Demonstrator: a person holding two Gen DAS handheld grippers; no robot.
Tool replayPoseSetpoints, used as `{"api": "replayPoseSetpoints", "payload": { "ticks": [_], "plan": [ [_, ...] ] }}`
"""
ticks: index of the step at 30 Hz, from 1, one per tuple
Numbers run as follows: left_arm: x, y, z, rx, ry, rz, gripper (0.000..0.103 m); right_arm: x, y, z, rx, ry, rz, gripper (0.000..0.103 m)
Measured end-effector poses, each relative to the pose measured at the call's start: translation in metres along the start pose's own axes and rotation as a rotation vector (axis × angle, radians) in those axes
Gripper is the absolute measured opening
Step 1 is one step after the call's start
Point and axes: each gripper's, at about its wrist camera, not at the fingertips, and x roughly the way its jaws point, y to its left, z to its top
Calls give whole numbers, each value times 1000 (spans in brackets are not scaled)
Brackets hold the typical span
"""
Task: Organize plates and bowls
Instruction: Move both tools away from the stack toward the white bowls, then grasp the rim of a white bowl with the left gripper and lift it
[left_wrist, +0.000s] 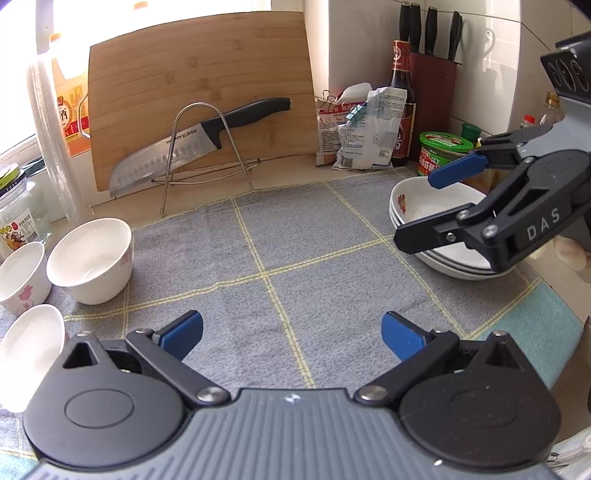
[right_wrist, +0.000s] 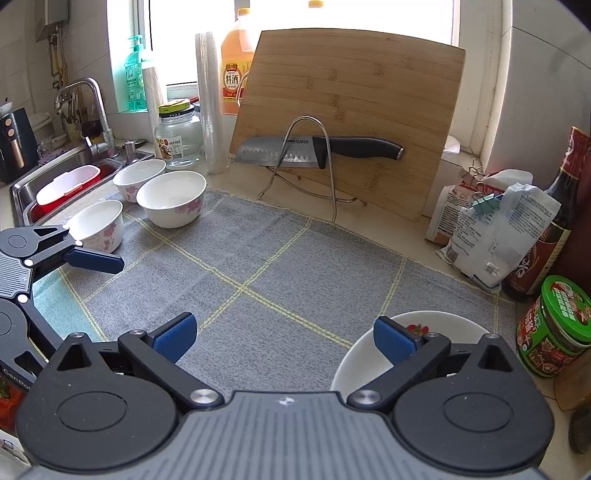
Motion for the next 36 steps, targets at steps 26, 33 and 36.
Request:
{"api": "replayPoseSetpoints", "payload": {
  "ticks": [26,33,36],
  "plan": [
    [-50,171,-30,64,-8,-113,102,91,171,30,59,79,-55,103],
    [-43,193,-30,44,3,-98,102,105,190,34,1,94,-34,103],
    [-38,206,-28,25,8,-87,102,109,200,38,-34,88,-7,103]
  ]
}}
